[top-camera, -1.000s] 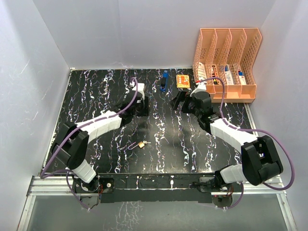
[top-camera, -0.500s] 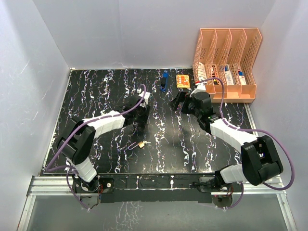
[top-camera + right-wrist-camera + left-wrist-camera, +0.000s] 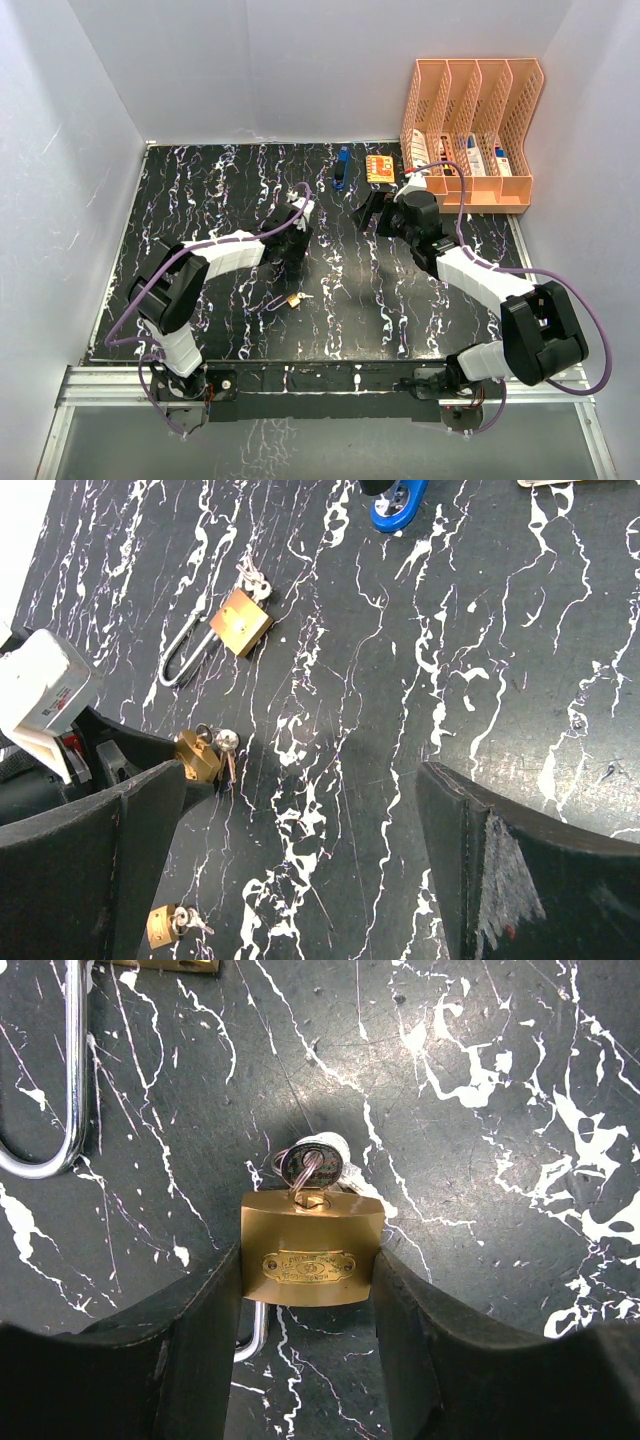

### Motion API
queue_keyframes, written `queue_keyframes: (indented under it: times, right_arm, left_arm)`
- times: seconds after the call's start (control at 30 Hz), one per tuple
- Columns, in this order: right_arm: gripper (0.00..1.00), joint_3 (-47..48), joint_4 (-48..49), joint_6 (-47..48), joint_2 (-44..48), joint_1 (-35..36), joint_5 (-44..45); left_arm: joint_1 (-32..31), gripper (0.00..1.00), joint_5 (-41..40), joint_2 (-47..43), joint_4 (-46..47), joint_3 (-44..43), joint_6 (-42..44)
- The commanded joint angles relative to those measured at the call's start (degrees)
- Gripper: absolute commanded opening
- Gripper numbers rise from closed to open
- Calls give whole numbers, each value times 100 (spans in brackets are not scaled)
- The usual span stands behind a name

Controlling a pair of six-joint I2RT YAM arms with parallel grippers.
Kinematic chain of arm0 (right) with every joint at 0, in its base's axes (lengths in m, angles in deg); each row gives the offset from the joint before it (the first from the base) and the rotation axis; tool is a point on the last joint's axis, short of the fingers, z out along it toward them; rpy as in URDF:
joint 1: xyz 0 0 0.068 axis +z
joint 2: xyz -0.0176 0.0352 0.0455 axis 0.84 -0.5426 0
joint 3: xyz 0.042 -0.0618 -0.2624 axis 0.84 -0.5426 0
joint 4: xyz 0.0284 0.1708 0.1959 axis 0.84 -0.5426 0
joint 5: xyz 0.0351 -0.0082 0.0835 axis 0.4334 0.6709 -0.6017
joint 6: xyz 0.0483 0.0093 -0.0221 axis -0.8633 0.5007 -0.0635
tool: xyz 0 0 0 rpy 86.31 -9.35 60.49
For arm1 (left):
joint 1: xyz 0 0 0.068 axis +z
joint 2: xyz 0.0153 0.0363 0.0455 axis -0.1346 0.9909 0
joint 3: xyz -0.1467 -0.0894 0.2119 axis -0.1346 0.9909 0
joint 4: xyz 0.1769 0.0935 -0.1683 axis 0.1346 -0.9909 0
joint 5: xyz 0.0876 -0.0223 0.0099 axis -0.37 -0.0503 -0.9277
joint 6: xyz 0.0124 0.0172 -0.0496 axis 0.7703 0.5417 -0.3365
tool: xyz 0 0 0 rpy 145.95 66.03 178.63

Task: Unlock with the key

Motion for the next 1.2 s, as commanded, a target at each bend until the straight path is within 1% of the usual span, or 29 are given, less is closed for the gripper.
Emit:
queue_keyframes:
  times: [0.0, 0.23, 0.27, 0.3, 0.4, 0.43, 0.63, 0.7, 0.73, 0.8, 0.87, 0.97, 1.03, 1.1, 1.17]
  right_arm:
    - [98, 94, 188, 42, 94, 6, -57]
    - [98, 145, 179, 47, 16, 5, -105]
    - [98, 147, 182, 45, 8, 6, -115]
    - [98, 147, 182, 46, 6, 4, -116]
    - [98, 141, 182, 42, 13, 1, -116]
    - [98, 134, 182, 39, 19, 3, -111]
    - [98, 82, 156, 25, 69, 5, -92]
    - [98, 68, 137, 19, 100, 1, -67]
    - [98, 68, 97, 28, 126, 1, -45]
    - [98, 32, 47, 22, 202, 5, -9]
    - [98, -11, -30, 0, 305, 5, 21]
    - [98, -64, -271, -52, 510, 2, 195]
    - [98, -60, -540, -160, 625, 0, 416]
    - [98, 24, -951, -271, 691, -3, 659]
    - [98, 119, -1341, -358, 772, -18, 854]
  left_arm:
    - [6, 0, -96, -87, -67, 7, 121]
    - [6, 0, -114, -71, -303, -16, 158]
    - [6, 5, -113, -66, -331, -26, 156]
    - [6, 13, -108, -68, -353, -34, 162]
    - [6, 44, -49, -100, -351, -27, 171]
    - [6, 51, -43, -113, -330, -20, 157]
    - [6, 72, -122, -288, -314, -19, 127]
    - [6, 94, -361, -439, -341, -48, 58]
    - [6, 98, -423, -565, -351, -63, -5]
    - [6, 98, -599, -901, -265, -39, -146]
    - [6, 98, -940, -1335, -159, 31, -383]
    - [10, 99, -1871, -2018, -283, 112, -1028]
    - [13, 98, -2375, -2537, -295, 334, -1342]
    - [15, 98, -2972, -3084, -384, 649, -1917]
    - [23, 98, -3531, -3777, -695, 957, -2608]
